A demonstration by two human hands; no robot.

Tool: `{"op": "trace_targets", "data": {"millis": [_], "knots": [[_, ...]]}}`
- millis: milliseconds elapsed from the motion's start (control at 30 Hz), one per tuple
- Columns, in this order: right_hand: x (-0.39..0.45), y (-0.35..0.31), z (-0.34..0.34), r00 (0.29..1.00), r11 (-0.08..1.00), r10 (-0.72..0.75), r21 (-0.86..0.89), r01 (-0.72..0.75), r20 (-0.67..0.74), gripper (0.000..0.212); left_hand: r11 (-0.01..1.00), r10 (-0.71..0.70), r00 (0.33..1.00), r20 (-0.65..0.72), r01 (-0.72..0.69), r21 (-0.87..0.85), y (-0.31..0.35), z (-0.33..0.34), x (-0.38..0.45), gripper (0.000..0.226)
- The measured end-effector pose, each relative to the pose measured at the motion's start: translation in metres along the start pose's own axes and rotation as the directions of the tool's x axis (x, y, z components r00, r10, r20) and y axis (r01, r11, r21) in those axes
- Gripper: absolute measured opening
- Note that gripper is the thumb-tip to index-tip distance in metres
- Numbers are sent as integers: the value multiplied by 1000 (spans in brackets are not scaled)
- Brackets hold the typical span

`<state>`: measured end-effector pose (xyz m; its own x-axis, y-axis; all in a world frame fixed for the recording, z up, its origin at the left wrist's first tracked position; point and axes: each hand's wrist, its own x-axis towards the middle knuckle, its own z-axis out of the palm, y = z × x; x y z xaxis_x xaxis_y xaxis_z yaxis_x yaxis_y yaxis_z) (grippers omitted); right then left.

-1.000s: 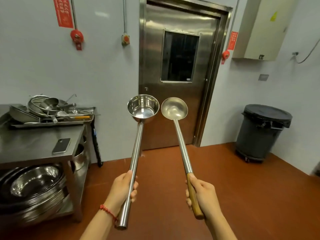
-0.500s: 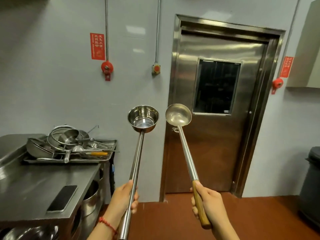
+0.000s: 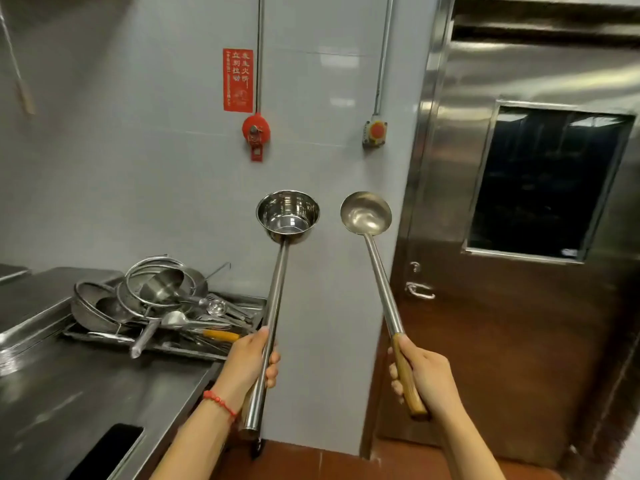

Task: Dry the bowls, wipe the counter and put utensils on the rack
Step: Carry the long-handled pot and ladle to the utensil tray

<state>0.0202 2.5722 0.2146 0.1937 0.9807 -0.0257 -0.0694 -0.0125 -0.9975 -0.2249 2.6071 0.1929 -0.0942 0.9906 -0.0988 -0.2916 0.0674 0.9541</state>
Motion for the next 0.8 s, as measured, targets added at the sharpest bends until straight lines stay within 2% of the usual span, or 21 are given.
{"op": "trace_targets", "data": {"millis": [167, 367, 567, 800], "knots": [[101, -3, 1, 987, 1000, 31, -11, -29, 157, 32, 998, 56, 989, -139, -58, -11, -5, 23, 59, 34], [207, -11, 21, 936, 996, 87, -53, -73, 342, 33, 998, 50, 943, -330, -58, -12, -1, 34, 119, 35], [278, 15, 76, 848, 988, 149, -106, -109, 510, 35, 997, 52, 876, -480, -72, -24, -5, 2, 168, 47], [344, 52, 174, 775, 972, 230, -185, -147, 589, 38, 993, 4, 789, -615, -74, -89, -19, -71, 242, 35]]}}
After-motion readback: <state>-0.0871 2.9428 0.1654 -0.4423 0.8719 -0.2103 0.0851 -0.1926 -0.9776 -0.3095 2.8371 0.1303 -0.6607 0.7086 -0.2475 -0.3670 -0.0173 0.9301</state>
